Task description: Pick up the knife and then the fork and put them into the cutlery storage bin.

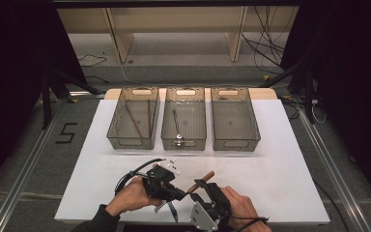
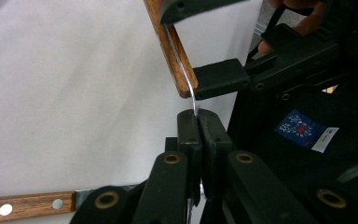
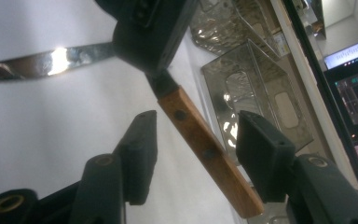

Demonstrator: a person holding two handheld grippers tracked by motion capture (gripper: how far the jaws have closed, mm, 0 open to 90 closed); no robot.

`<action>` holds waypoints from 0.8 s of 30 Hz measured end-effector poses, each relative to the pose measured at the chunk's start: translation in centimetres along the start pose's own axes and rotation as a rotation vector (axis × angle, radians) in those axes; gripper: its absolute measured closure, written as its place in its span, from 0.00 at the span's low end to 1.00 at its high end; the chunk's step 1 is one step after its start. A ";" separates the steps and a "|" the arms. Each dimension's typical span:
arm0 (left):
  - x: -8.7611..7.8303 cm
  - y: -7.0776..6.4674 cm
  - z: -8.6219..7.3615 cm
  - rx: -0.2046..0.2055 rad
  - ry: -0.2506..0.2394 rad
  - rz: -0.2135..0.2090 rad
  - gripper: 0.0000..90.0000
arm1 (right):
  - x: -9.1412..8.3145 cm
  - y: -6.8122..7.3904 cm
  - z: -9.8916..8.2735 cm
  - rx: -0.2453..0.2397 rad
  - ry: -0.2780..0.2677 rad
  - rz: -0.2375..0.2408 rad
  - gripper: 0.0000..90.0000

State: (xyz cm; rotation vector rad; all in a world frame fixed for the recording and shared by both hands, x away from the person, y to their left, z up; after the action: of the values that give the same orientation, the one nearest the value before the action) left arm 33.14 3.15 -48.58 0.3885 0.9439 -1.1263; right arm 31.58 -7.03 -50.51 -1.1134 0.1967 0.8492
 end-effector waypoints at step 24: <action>0.1 -0.1 -0.3 -0.023 0.033 -0.041 0.97 | 0.5 1.3 0.0 -0.248 0.024 -0.052 0.83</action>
State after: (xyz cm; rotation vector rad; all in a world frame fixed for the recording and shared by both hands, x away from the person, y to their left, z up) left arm 32.90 3.28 -48.78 0.3713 0.9963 -1.1488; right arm 31.06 -6.57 -51.67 -1.3554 0.0833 0.8292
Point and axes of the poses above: each handheld gripper's, and its own axes: x roughly forward along the jaws, z roughly out of its top, y roughly to its left, the point moved 8 cm from there along x, roughly forward along the jaws, and after that the axes turned 7 degrees about z, right-handed, at the moved point
